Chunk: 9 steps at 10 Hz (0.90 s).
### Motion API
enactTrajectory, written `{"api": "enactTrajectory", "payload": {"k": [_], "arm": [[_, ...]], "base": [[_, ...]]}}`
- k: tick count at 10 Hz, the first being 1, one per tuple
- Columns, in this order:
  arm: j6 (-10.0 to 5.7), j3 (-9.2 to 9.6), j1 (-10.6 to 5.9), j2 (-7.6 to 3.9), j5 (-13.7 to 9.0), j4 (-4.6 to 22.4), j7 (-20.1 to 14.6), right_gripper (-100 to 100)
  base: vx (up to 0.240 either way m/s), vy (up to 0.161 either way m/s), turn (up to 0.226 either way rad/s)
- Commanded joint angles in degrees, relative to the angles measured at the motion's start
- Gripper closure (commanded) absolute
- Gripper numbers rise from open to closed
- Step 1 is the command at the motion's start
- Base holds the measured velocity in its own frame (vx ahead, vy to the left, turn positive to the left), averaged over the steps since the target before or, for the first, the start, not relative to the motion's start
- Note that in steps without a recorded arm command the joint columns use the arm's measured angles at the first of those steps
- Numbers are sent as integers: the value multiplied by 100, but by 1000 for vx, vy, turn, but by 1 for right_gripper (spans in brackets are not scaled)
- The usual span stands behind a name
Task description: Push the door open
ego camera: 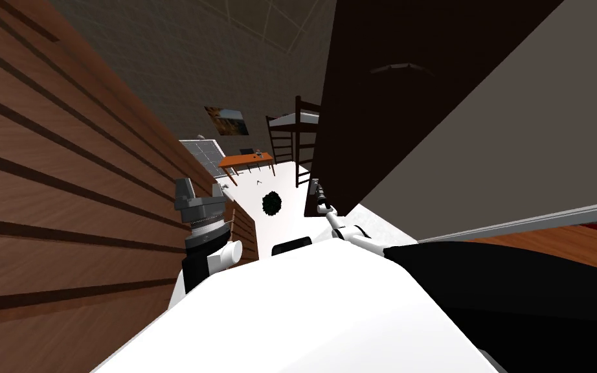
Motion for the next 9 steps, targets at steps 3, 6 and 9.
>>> {"api": "enactTrajectory", "payload": {"k": [3,6,9], "arm": [[-83,-39,23,-4,-2,36,24,-100],[-94,-42,17,-6,-2,50,23,100],[-94,-42,17,-6,-2,50,23,100]], "base": [[226,-48,30],[97,-10,7],[-30,3,2]]}}
